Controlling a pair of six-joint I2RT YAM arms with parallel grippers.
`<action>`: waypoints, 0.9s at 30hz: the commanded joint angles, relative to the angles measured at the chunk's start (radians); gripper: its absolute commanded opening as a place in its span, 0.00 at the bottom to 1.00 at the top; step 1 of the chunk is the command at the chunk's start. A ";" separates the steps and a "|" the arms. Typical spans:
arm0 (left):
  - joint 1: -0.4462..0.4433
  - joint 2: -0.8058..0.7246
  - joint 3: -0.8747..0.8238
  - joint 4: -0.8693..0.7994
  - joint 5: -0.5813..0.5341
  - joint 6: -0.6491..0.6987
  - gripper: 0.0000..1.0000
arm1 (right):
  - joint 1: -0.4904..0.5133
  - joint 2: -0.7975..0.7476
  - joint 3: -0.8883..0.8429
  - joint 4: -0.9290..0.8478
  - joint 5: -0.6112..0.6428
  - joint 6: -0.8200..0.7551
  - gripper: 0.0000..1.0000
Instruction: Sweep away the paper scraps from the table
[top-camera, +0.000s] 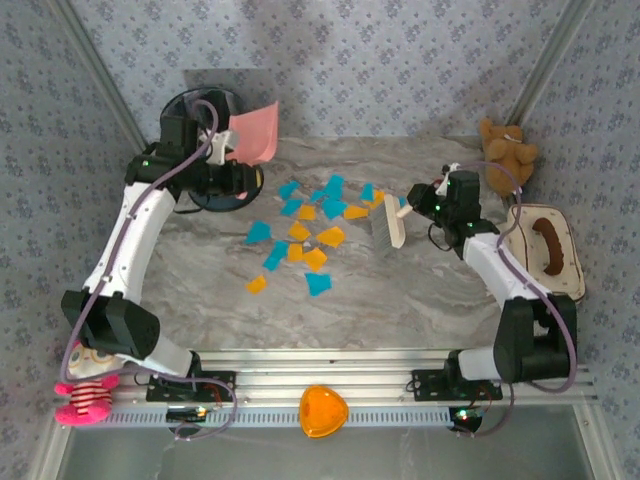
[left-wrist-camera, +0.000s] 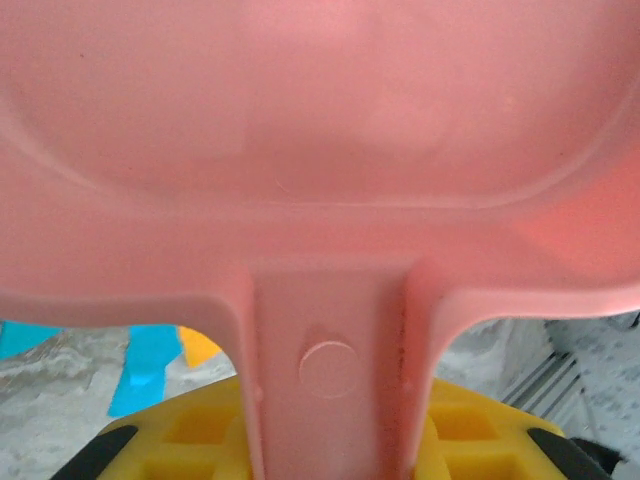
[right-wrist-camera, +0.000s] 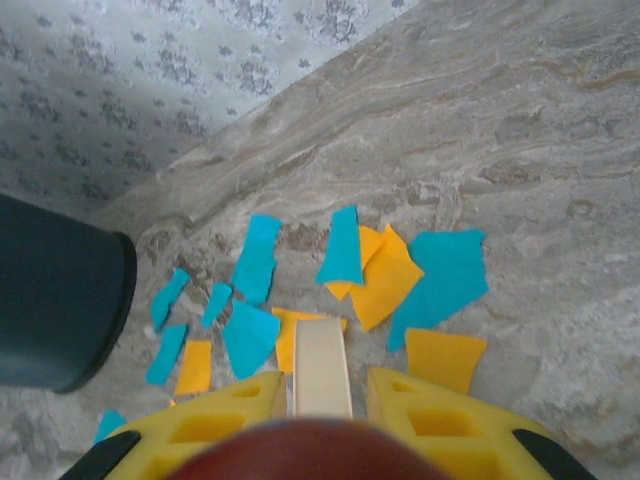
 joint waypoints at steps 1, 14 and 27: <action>-0.034 -0.041 -0.054 -0.022 -0.090 0.095 0.00 | -0.009 0.065 0.074 0.148 -0.030 0.103 0.00; -0.129 -0.144 -0.232 0.040 -0.259 0.097 0.00 | 0.007 0.390 0.317 0.268 0.009 0.249 0.00; -0.144 -0.116 -0.240 0.040 -0.260 0.089 0.00 | 0.030 0.585 0.438 0.278 0.020 0.271 0.00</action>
